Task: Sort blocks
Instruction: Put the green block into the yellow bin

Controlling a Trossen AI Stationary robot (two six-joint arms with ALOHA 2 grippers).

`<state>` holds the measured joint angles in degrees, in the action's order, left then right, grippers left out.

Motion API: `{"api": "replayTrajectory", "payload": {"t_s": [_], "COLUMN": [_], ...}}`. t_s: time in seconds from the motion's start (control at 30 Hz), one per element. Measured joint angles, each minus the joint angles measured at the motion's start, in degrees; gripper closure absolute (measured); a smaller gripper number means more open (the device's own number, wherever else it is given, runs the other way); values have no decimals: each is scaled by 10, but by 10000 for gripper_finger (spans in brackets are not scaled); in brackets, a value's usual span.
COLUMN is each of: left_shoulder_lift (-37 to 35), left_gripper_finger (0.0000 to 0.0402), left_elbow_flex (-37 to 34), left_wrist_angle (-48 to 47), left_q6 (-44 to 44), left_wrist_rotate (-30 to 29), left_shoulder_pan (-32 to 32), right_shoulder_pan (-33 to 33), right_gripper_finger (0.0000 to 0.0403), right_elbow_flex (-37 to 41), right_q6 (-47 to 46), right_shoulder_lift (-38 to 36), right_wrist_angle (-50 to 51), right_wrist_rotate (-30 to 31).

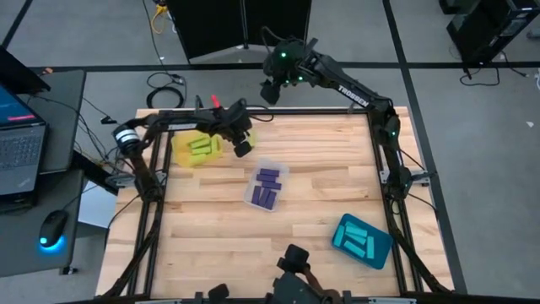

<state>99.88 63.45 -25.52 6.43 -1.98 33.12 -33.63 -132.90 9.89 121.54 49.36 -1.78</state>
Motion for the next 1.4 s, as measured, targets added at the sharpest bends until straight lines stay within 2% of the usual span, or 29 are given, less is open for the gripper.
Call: {"api": "replayTrajectory", "payload": {"t_s": [0.17, 0.47, 1.03, 1.17, 1.3, 1.4], "left_shoulder_lift": [21, 62, 148, 172, 174, 172], "left_gripper_finger": [394, 399, 401, 401, 401, 401], "left_elbow_flex": [2, 23, 118, 153, 167, 167], "left_wrist_angle": [4, -2, -49, -46, 1, 49], "left_q6": [54, 72, 71, 115, 145, 142], "left_wrist_rotate": [41, 57, 52, 122, 135, 194], "left_shoulder_pan": [22, 41, 39, 36, 7, 2], "right_shoulder_pan": [-7, -7, -10, -9, -7, -6], "right_gripper_finger": [169, 171, 176, 178, 178, 177], "right_elbow_flex": [2, 2, 2, 2, 2, 2], "right_q6": [9, 17, 24, 24, 23, 22], "right_shoulder_lift": [-2, -5, -19, -19, -19, -19], "right_wrist_angle": [10, -13, -22, -27, -19, -16], "right_wrist_rotate": [2, -8, -9, -9, -9, -9]}}
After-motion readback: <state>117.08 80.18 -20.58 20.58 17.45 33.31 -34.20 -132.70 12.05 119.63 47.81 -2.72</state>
